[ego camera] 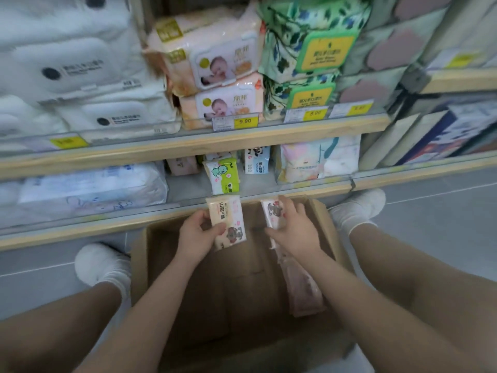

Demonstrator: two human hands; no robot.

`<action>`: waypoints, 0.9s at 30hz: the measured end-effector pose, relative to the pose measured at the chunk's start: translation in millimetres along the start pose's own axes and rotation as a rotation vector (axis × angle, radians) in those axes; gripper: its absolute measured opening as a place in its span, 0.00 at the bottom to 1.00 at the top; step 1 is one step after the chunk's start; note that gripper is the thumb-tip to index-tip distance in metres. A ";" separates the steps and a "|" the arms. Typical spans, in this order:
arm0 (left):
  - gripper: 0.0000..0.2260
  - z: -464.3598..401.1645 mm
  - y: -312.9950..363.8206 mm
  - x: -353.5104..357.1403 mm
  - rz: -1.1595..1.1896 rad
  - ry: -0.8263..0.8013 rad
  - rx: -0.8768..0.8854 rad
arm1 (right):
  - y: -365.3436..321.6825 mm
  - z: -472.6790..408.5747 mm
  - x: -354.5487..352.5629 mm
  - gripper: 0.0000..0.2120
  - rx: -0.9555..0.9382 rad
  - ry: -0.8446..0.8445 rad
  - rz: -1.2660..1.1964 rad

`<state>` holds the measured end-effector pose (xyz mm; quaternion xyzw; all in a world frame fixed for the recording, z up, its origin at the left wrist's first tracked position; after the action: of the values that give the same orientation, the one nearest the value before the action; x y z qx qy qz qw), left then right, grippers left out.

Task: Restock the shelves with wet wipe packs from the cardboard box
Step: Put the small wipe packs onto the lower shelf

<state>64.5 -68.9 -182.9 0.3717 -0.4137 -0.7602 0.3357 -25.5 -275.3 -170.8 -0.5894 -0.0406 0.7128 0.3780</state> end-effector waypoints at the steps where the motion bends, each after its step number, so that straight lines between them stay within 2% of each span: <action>1: 0.08 1.5 5.8 -3.4 -0.005 0.007 0.013 | -4.7 -0.5 -4.3 0.37 -0.018 -0.007 -0.072; 9: 0.07 -6.9 11.9 -20.1 0.023 0.049 0.031 | -43.5 -26.1 -29.9 0.34 -0.156 0.211 -0.256; 15: 0.08 -25.9 4.4 -28.9 0.002 0.071 0.027 | -53.4 -78.9 -17.4 0.22 -0.086 0.263 -0.262; 18: 0.07 -35.0 -1.6 -33.7 0.013 0.073 0.021 | -55.9 -103.8 -3.6 0.19 -0.053 0.243 -0.254; 22: 0.08 -42.4 -4.8 -35.7 0.004 0.066 0.038 | -50.8 -133.4 9.3 0.18 0.024 0.295 -0.316; 27: 0.07 -47.1 -8.4 -39.7 0.018 0.041 0.026 | -49.7 -159.8 18.6 0.12 0.053 0.344 -0.342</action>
<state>122.3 -50.6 -196.8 0.3878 -0.4199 -0.7441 0.3459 137.7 -291.0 -209.0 -0.6766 -0.0560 0.5281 0.5100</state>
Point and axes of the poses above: each hand's wrist, its own z-axis away from the middle knuckle, its own x-axis out of the palm, y = z × x, the point moved 3 cm from there along -z, towards the middle knuckle, and after that the axes turned 9 degrees about -y, right-handed, at the moved point
